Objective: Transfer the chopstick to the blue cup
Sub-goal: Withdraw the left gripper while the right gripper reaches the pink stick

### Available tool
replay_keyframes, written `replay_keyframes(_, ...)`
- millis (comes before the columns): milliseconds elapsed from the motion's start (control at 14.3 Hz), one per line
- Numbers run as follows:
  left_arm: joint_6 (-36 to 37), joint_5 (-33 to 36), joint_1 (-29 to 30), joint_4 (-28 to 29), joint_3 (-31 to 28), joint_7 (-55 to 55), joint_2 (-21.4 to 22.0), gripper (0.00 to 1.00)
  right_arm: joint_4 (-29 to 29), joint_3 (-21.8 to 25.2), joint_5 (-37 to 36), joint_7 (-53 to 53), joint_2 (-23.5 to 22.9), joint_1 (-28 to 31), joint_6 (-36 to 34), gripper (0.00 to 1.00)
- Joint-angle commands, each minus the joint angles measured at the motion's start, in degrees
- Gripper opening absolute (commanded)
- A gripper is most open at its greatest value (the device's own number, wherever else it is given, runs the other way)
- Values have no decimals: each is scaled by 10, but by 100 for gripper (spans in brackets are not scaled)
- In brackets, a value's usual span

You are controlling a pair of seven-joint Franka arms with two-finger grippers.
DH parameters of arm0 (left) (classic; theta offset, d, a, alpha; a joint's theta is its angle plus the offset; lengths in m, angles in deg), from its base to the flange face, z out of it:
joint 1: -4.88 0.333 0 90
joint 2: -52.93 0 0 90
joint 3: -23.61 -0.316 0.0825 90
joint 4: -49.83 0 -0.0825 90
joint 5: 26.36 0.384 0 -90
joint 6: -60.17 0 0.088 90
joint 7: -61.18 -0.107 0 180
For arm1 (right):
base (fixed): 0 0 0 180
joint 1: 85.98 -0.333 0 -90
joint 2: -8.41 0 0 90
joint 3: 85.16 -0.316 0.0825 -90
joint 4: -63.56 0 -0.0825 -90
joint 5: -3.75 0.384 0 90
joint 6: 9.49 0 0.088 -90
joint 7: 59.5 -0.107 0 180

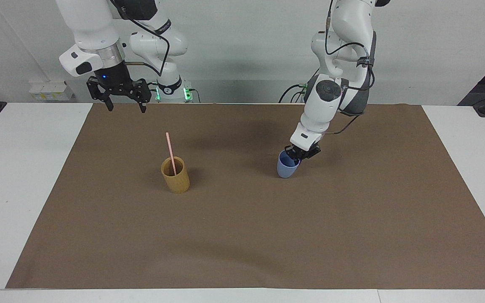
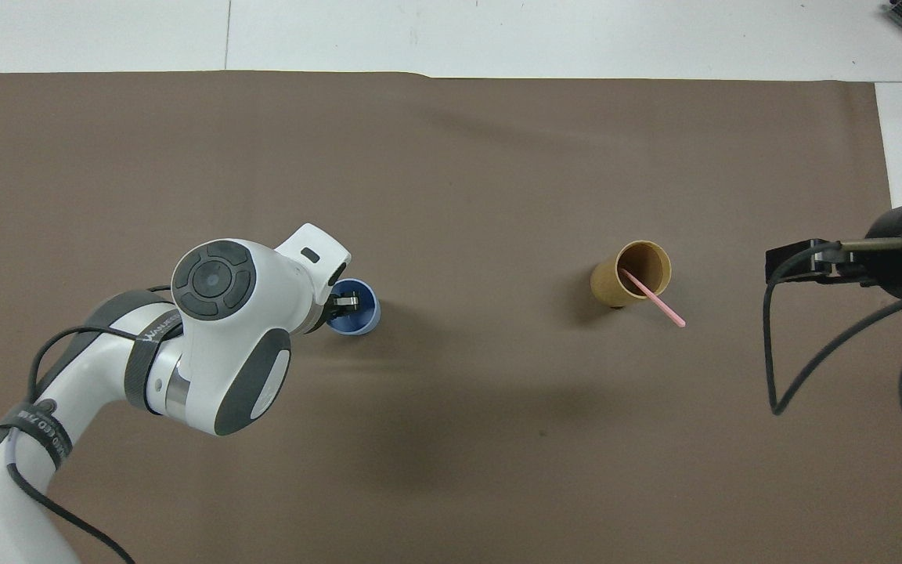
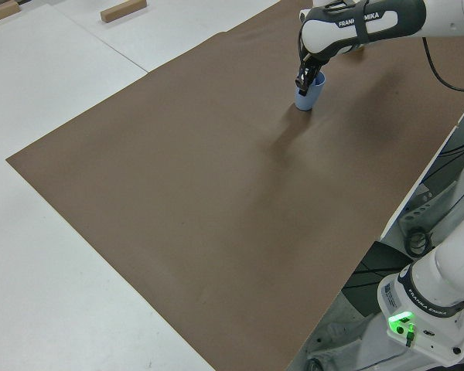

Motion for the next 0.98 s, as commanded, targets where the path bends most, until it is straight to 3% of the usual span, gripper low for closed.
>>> replay_keyframes(0,-7,-3,0,2,2,1,6,100,-70,0,11,17,39,-5,45,100)
replay_keyframes(210,82,-2,1,-43,2,0,28,100,-93,0,12,18,42,-7,62,100)
replay_keyframes(491,230,-2,17,-137,-2,-7,65,100,-181,0,13,19,76,-24,136,100)
replay_keyframes(631,265,-1,51,-149,-2,-42,87,100,-223,0,12,19,92,-25,164,100)
replay_keyframes(911,311,-1,160,-153,-2,-228,113,100,-275,0,13,18,101,-42,221,97)
